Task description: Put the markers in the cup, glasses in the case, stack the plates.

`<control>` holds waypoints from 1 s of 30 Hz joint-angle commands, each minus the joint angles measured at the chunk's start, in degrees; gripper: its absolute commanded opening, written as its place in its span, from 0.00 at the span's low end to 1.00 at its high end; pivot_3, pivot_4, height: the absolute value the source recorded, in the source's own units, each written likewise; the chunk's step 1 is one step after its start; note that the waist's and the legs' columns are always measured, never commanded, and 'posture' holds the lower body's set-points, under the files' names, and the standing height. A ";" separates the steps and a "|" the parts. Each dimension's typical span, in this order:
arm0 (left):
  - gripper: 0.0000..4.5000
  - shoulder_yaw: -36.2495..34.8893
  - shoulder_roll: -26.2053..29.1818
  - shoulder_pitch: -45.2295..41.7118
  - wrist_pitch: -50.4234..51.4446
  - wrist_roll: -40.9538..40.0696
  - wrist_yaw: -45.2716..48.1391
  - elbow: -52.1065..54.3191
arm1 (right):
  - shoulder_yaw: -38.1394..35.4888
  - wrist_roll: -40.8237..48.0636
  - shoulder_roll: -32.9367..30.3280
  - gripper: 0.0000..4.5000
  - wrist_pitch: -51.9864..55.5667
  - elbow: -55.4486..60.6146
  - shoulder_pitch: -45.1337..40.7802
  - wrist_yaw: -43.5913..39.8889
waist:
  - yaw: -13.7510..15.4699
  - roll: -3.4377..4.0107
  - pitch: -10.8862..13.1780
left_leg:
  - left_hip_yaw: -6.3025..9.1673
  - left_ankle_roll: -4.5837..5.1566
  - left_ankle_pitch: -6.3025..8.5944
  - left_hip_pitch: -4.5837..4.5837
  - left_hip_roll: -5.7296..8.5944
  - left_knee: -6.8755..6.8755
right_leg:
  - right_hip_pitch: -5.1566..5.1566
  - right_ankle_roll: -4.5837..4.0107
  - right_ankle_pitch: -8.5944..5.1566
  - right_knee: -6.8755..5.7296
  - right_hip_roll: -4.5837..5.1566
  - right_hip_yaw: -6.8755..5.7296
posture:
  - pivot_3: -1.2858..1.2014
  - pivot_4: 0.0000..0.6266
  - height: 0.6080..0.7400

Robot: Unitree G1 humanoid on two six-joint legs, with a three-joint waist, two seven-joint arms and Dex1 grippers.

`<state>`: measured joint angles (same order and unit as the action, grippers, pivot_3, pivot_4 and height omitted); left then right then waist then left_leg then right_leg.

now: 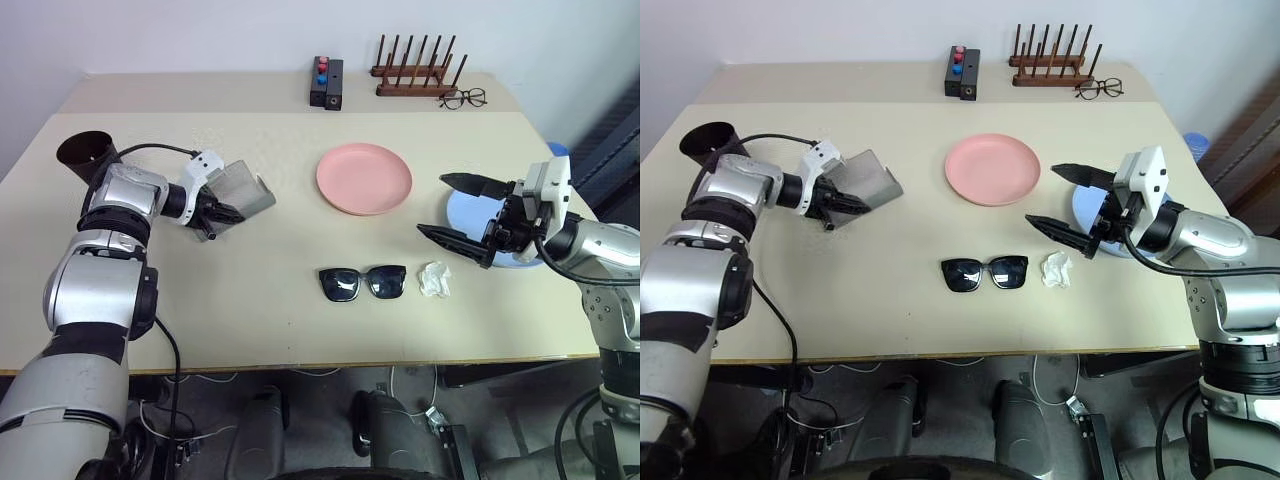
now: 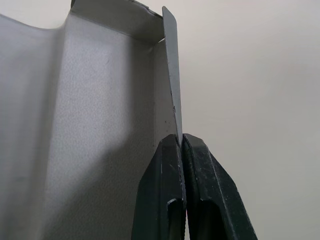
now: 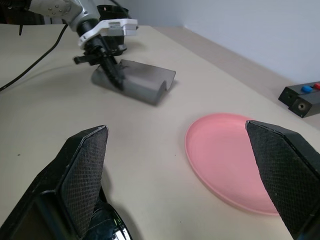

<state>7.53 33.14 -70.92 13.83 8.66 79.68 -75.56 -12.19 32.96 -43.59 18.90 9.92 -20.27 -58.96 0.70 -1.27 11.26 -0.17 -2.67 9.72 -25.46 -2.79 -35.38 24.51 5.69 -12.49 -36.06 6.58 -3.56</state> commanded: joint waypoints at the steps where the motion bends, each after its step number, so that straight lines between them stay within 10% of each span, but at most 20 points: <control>1: 0.01 -0.11 2.81 -2.32 2.03 -1.64 10.14 3.60 | -1.14 1.10 -0.01 1.00 -0.47 1.32 -1.04 -0.07 | -0.01 0.00 0.00 | 0.00 0.00 0.00 0.00 0.00 0.00 | 0.00 0.00 0.00 0.00 0.00 0.00 | 0.52 0.24 1.00; 14: 0.01 26.20 31.43 19.00 17.28 -37.73 12.82 59.58 | -0.75 0.99 0.25 1.00 -0.70 0.85 -1.50 -0.55 | -1.17 0.06 0.03 | 0.04 0.01 0.01 0.03 -0.04 0.07 | 0.03 -0.25 -0.14 0.00 -0.01 0.10 | 0.52 0.24 1.00; 30: 0.01 20.23 32.95 35.49 13.18 -32.94 12.07 73.26 | -0.11 0.50 0.71 1.00 -1.32 0.09 -2.30 -1.10 | -0.46 0.10 0.02 | -0.02 0.01 0.01 0.03 -0.03 0.01 | 0.04 -0.28 -0.16 0.02 0.00 0.11 | 0.52 0.24 1.00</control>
<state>30.66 66.70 -35.04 27.78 -25.37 92.20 -2.36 -11.55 32.83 -42.96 18.37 9.27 -21.33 -59.98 0.24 -1.17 11.28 -0.19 -2.66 9.73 -25.45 -2.82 -35.38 24.55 5.42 -12.66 -36.04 6.58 -3.45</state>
